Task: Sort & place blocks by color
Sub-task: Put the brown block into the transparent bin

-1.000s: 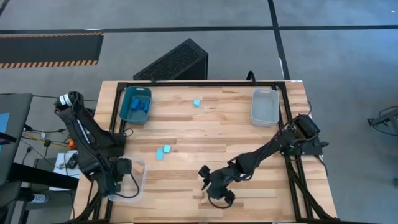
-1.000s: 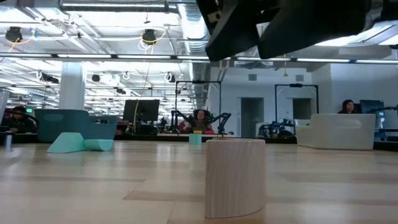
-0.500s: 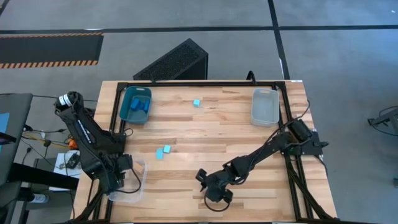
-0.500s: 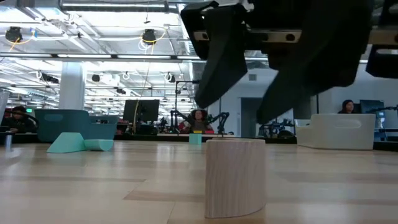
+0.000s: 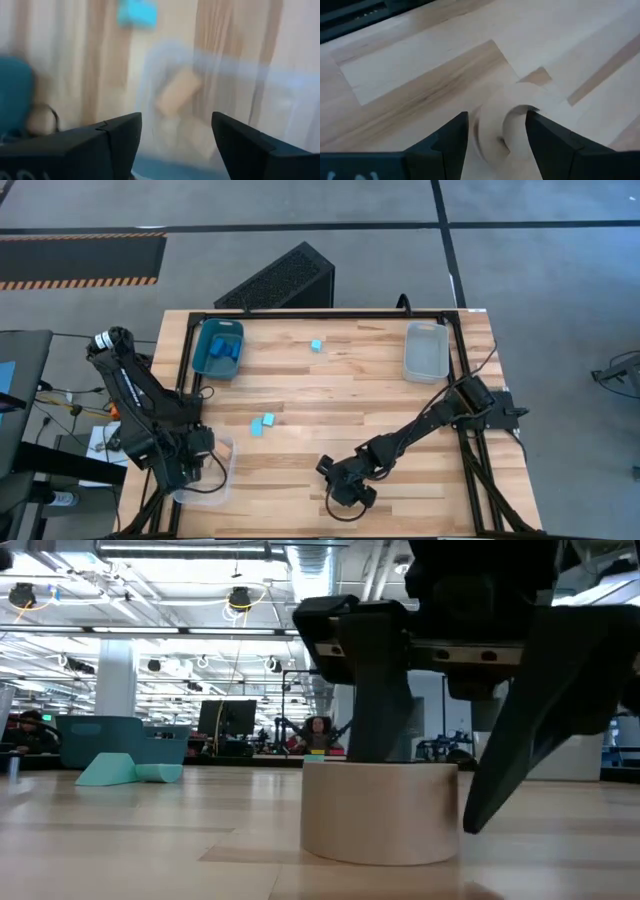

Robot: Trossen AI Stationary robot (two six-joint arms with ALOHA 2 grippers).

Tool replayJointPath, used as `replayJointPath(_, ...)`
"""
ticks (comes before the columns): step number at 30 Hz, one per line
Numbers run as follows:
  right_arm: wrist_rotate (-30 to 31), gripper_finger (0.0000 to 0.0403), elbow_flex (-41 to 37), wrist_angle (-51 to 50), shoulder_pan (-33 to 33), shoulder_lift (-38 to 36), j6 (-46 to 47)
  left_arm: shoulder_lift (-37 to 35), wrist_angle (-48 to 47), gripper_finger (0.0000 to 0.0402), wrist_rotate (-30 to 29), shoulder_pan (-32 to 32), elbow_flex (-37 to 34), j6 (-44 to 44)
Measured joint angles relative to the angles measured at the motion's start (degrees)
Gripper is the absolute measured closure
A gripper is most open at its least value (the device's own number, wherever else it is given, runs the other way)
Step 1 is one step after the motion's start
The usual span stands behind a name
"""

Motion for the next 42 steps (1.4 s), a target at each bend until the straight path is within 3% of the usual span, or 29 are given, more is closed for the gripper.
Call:
replayJointPath(4,2.0,0.0193,0.0,-3.6,-0.1,0.0,5.3,0.0,1.5,0.0182,-13.0,0.0,3.2,5.1)
replayJointPath(8,3.2,0.0228,0.0,-4.9,-0.1,0.0,13.2,0.0,11.0,0.0187,-26.4,0.0,2.6,15.9)
replayJointPath(11,3.4,0.0268,0.0,-5.0,-0.1,0.0,20.1,0.0,22.6,0.0189,-32.3,0.2,-0.3,25.6)
replayJointPath(15,4.4,0.0329,0.0,-4.8,-0.1,-0.1,28.7,0.0,36.5,0.0189,-35.6,2.2,-6.0,34.6)
replayJointPath(21,12.5,0.0396,-0.1,-4.8,0.6,-0.2,32.1,0.0,55.8,0.0189,-34.6,9.3,-15.4,43.1)
replayJointPath(26,26.3,0.0389,-4.5,-1.3,2.2,-2.3,34.0,0.0,82.5,0.0189,-24.2,16.8,-24.1,54.6)
replayJointPath(29,34.2,0.0397,-8.3,5.9,2.3,-3.3,35.3,1.0,98.6,0.0189,-19.3,21.3,-29.5,58.7)
replayJointPath(32,41.4,0.0396,-10.7,12.8,1.7,-3.4,36.2,3.4,109.2,0.0189,-19.2,25.7,-33.5,57.1)
replayJointPath(36,49.3,0.0395,-11.0,14.0,0.2,-3.4,36.2,8.6,115.2,0.0189,-18.7,30.4,-34.6,53.7)
replayJointPath(39,49.8,0.0399,-10.9,13.9,-1.0,-3.4,33.3,13.0,120.8,0.0189,-14.8,33.1,-33.0,54.6)
replayJointPath(42,44.5,0.0391,-9.6,12.9,-0.7,-3.4,32.5,16.0,121.9,0.0189,-7.6,34.9,-30.7,57.0)
